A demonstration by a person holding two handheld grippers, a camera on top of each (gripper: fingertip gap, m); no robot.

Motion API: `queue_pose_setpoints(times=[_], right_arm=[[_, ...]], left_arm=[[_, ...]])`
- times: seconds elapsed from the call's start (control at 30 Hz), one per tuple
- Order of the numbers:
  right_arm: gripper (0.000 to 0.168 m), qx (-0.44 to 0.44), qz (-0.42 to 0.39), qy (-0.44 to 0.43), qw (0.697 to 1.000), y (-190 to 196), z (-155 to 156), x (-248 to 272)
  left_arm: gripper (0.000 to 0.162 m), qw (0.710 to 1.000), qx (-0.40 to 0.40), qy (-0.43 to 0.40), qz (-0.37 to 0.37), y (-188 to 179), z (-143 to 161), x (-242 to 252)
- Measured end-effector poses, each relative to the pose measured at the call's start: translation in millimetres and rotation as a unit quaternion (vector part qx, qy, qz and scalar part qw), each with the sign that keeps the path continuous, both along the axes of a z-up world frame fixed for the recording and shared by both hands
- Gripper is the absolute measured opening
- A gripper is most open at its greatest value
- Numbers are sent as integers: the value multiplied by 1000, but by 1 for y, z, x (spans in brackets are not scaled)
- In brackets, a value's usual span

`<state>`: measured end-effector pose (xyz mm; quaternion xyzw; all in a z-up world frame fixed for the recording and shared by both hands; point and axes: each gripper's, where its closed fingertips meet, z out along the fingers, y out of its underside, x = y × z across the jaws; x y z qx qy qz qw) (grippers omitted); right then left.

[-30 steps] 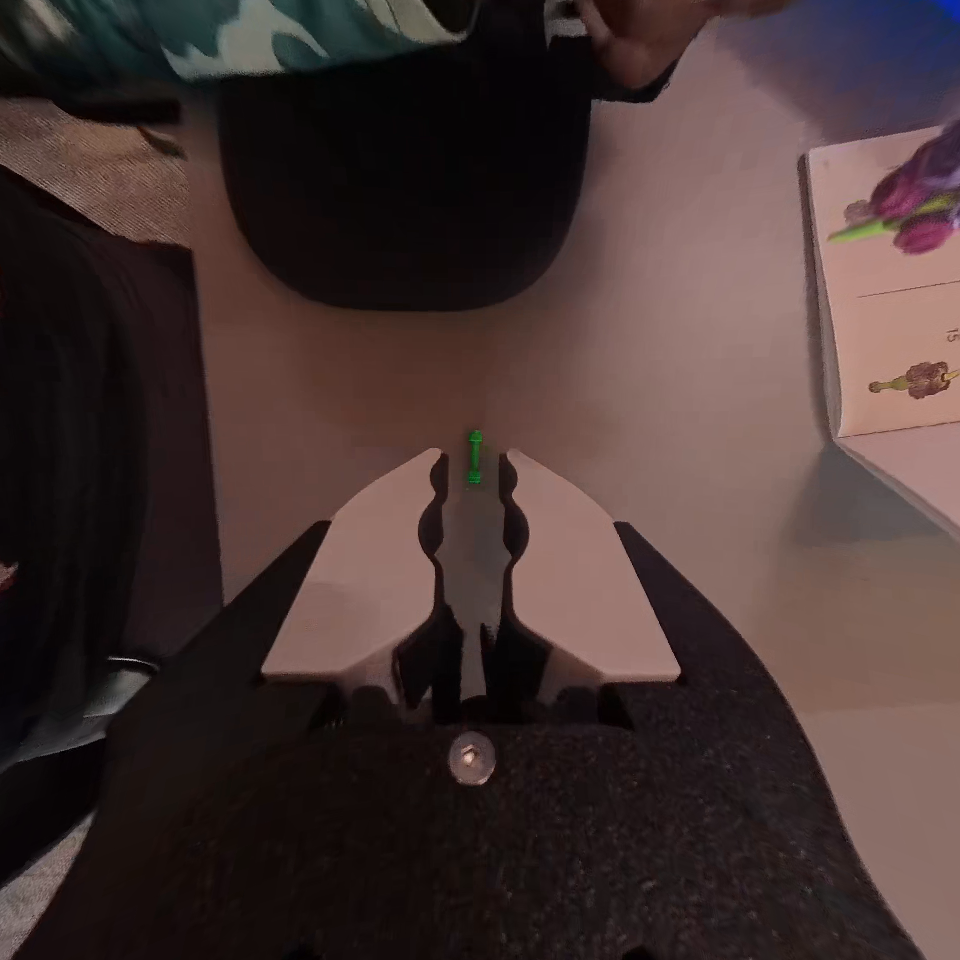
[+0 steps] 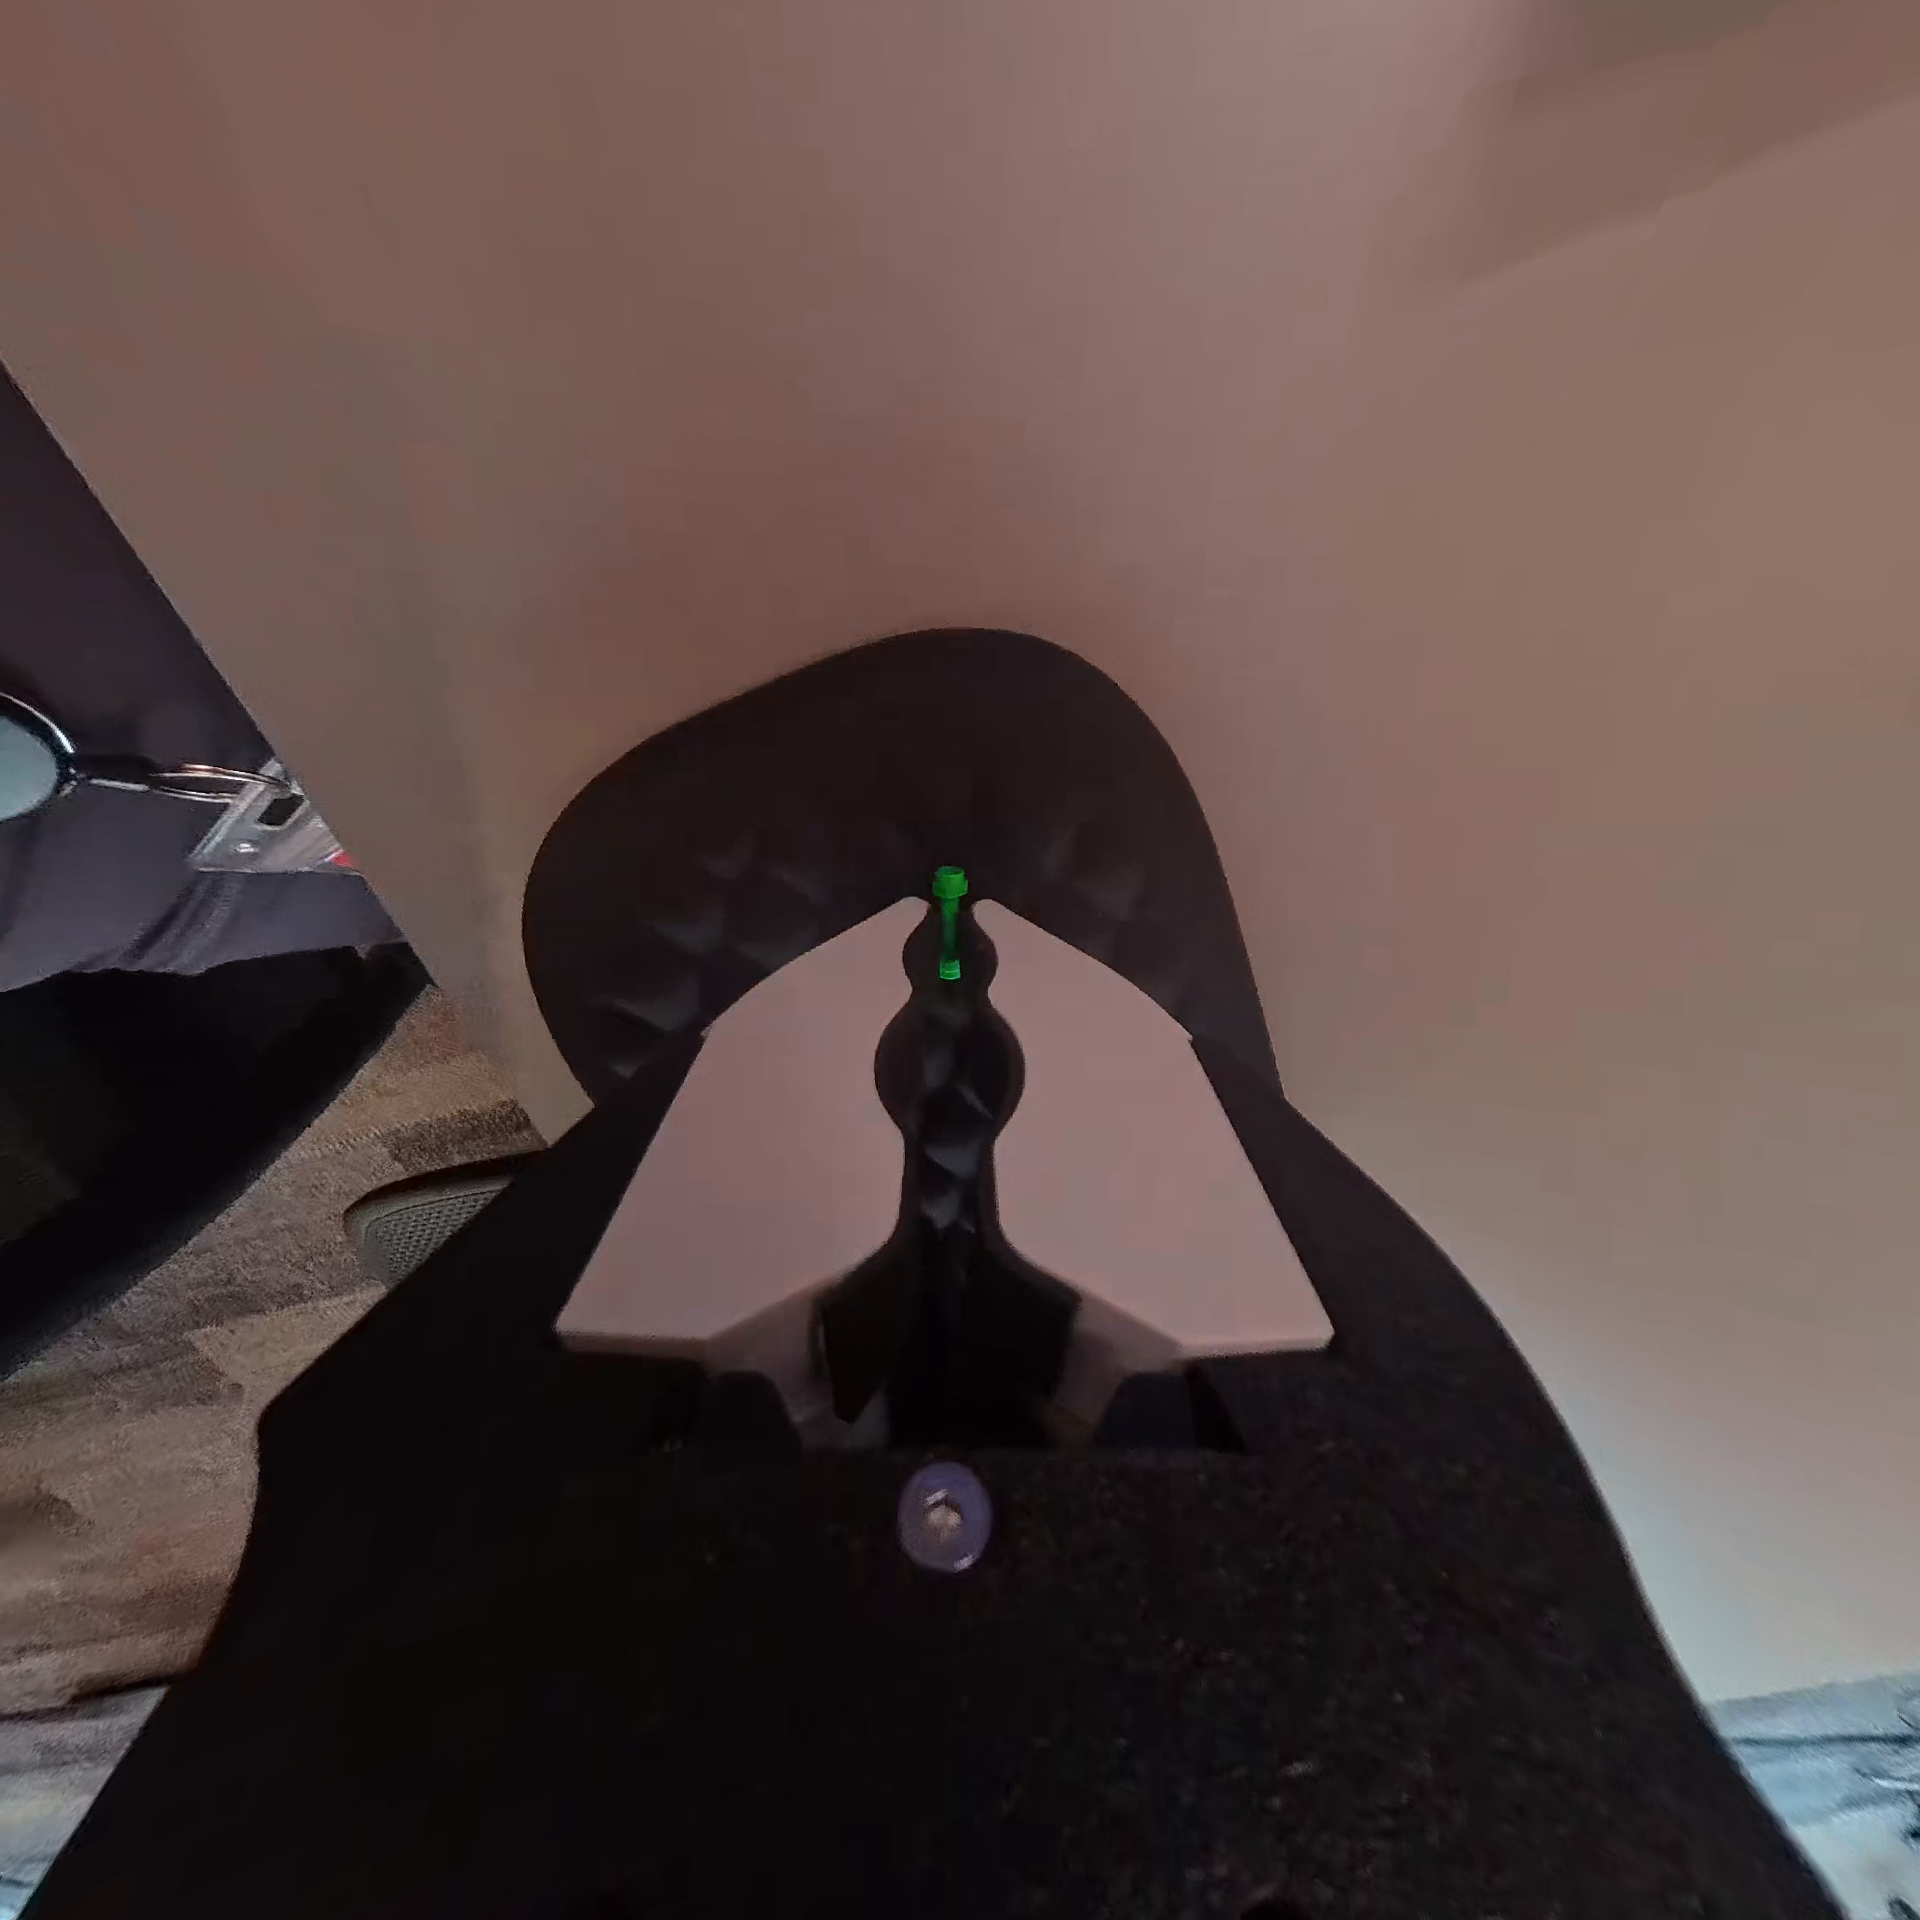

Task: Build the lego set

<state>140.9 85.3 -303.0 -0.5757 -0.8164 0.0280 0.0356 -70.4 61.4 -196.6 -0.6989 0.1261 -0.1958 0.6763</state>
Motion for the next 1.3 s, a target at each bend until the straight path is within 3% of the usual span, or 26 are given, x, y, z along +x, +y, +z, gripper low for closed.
queue_pose_setpoints(times=[0.2, 0.3, 0.33, 0.4, 0.5, 0.6, 0.67, 0.8, 0.87, 0.93, 1.03, 1.3], right_arm=[[3, 41, 43, -12, 998, 0, -1, -1], [3, -28, 12, 45, 999, -1, 6, -7], [3, -63, -9, 111, 992, -2, 16, -22], [3, -185, -22, 292, 938, -22, 61, -65], [3, -343, -5, 527, 778, -42, 143, -114], [3, -464, -5, 609, 643, -42, 182, -144], [3, -524, -16, 606, 599, -38, 183, -166], [3, -592, -51, 552, 584, -33, 154, -202], [3, -617, -65, 536, 573, -33, 147, -203], [3, -616, -75, 527, 581, -34, 135, -203], [3, -637, -96, 518, 562, -31, 130, -201], [3, -624, -95, 495, 598, -42, 114, -207]], left_arm=[[3, 1000, -8, 14, -16, -1, -3, 8], [3, 999, -8, 1, -34, -3, -1, 14], [3, 999, -11, -12, -41, -4, 0, 15], [3, 997, -16, -44, -58, -6, 3, 16], [3, 991, -31, -101, -84, -8, 6, 16], [3, 984, -49, -137, -104, -10, 5, 16], [3, 980, -61, -146, -117, -11, 3, 18], [3, 968, -104, -161, -159, -15, -5, 28], [2, 958, -128, -179, -183, -18, -8, 34], [2, 951, -141, -189, -199, -20, -10, 38], [3, 947, -159, -194, -199, -18, -14, 39], [3, 941, -187, -201, -198, -15, -21, 40]])
